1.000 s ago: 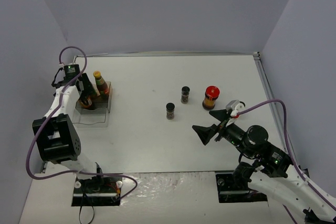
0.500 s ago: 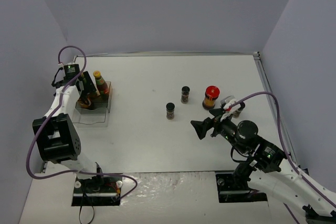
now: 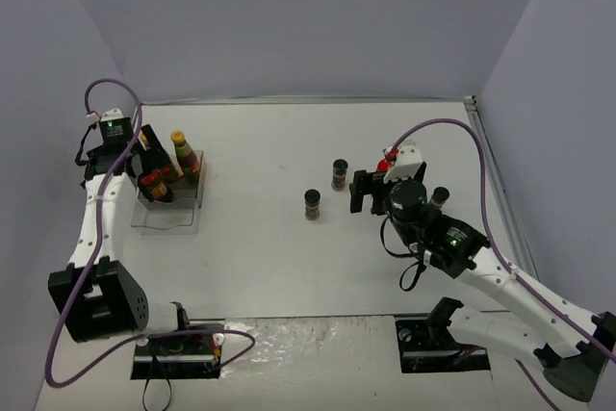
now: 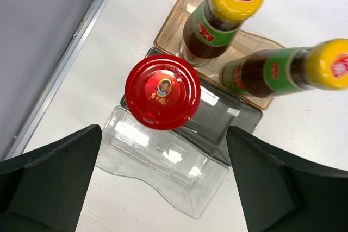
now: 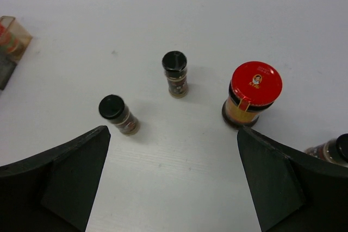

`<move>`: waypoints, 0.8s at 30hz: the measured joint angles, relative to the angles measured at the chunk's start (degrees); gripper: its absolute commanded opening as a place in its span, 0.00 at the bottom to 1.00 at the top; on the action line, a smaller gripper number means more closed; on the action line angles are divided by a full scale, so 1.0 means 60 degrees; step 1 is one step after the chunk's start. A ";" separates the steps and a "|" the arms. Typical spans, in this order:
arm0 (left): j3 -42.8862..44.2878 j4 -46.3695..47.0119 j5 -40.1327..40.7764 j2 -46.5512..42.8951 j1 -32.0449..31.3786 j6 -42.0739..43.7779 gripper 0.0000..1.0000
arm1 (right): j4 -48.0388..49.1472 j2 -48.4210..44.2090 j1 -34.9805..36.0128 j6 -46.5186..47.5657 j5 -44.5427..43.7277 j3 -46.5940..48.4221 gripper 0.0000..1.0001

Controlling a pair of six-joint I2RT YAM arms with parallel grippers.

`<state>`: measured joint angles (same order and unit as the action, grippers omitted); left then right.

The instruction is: Organize the condiment bottles

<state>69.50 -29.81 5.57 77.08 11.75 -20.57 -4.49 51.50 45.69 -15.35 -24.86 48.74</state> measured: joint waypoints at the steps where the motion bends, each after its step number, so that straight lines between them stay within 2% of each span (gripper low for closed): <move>1: -0.0047 -0.0025 -0.0082 -0.0320 -0.0041 -0.0029 0.97 | -0.0012 0.0316 -0.0316 -0.0037 0.0047 0.0129 1.00; 6: -0.0626 -0.0134 -0.0430 -0.2120 -0.1235 -0.0015 0.97 | 0.0042 0.1937 -0.2206 -0.0182 0.0550 0.0687 1.00; 12: -0.1532 0.0032 -0.1235 -0.3417 -0.3200 0.0530 0.97 | 0.0288 0.3543 -0.3527 -0.0043 0.1899 0.1043 1.00; 19: -0.2909 0.0199 -0.1591 -0.4361 -0.4157 0.1151 0.97 | 0.0621 0.4572 -0.4518 0.0120 0.2771 0.1047 1.00; 24: -0.3269 0.0221 -0.1635 -0.4404 -0.4316 0.1307 0.97 | 0.0874 0.4918 -0.4742 0.0273 0.3182 0.1016 0.97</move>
<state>49.89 -28.48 -4.24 50.66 -14.15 -12.73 0.75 81.01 17.24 -13.71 -5.77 54.84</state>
